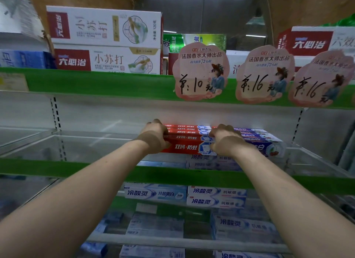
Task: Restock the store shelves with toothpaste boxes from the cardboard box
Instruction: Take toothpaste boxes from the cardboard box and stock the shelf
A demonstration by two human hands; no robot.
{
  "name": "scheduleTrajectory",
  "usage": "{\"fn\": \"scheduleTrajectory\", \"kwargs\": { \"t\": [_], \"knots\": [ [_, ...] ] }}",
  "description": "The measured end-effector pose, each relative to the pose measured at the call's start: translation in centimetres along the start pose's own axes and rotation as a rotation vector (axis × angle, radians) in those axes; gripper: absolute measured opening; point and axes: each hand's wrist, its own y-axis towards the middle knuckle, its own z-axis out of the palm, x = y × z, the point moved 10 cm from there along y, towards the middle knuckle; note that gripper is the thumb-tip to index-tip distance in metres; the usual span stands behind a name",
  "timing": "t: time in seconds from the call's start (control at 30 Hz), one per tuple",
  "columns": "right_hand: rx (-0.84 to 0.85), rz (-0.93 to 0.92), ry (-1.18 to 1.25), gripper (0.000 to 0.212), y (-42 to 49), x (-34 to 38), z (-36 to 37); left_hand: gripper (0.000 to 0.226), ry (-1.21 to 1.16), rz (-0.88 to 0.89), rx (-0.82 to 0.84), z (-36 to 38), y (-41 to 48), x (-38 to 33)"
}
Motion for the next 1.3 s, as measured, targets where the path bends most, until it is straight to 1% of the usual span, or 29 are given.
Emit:
{"fn": "scheduleTrajectory", "kwargs": {
  "t": [0.07, 0.13, 0.2, 0.27, 0.33, 0.47, 0.57, 0.7, 0.8, 0.9, 1.03, 1.1, 1.2, 1.23, 1.3],
  "knots": [
    [-0.006, -0.015, -0.01, 0.038, -0.1, 0.1, 0.4, 0.043, -0.013, -0.032, -0.01, 0.3, -0.1, 0.7],
    [-0.036, -0.034, -0.022, 0.043, -0.1, 0.2, 0.3, 0.06, -0.117, -0.084, -0.005, 0.3, -0.2, 1.7],
    [-0.078, -0.04, -0.041, 0.043, 0.0, 0.3, 0.0, 0.076, -0.183, -0.13, 0.004, 0.2, -0.2, 2.8],
    [-0.103, -0.051, -0.051, 0.04, 0.0, 0.7, -0.1, 0.083, -0.207, -0.144, 0.039, 0.7, -0.1, 3.2],
    [-0.114, -0.064, -0.07, 0.037, 0.1, 1.3, 0.0, 0.078, -0.196, -0.131, 0.054, 1.1, 0.0, 3.0],
    [-0.141, -0.061, -0.083, 0.042, 0.1, 1.8, 0.2, 0.05, -0.102, -0.113, 0.036, 1.3, 0.2, 3.0],
    [-0.149, -0.061, -0.097, 0.045, 0.0, 1.9, 0.2, 0.04, -0.046, -0.122, 0.028, 1.6, 0.5, 3.1],
    [-0.129, -0.044, -0.162, 0.048, 0.1, 2.2, 0.2, 0.039, 0.012, -0.152, 0.012, 1.7, 0.8, 3.3],
    [-0.18, -0.058, -0.189, 0.043, -0.1, 2.8, -0.3, 0.036, 0.087, -0.177, -0.017, 1.5, 0.9, 3.3],
    [-0.189, -0.07, -0.142, 0.037, -0.4, 3.2, -0.6, 0.033, 0.161, -0.198, -0.043, 1.3, 0.6, 3.0],
    [-0.198, -0.051, -0.062, 0.034, -0.6, 3.2, -0.5, 0.036, 0.175, -0.22, -0.045, 1.5, 0.4, 2.8],
    [-0.212, -0.045, -0.051, 0.032, -0.7, 3.2, -0.6, 0.038, 0.237, -0.219, -0.047, 1.3, -0.1, 2.6],
    [-0.199, -0.034, -0.055, 0.031, -0.8, 3.3, -0.6, 0.039, 0.481, -0.151, -0.148, 0.3, -0.8, 0.8],
    [-0.203, -0.036, -0.065, 0.032, -0.8, 3.4, -0.6, 0.039, 0.513, -0.106, -0.188, 0.2, -1.0, -0.2],
    [-0.228, -0.048, -0.078, 0.034, -0.9, 3.5, -0.5, 0.038, 0.504, -0.024, -0.227, 0.4, -1.1, -1.9]
  ]
}}
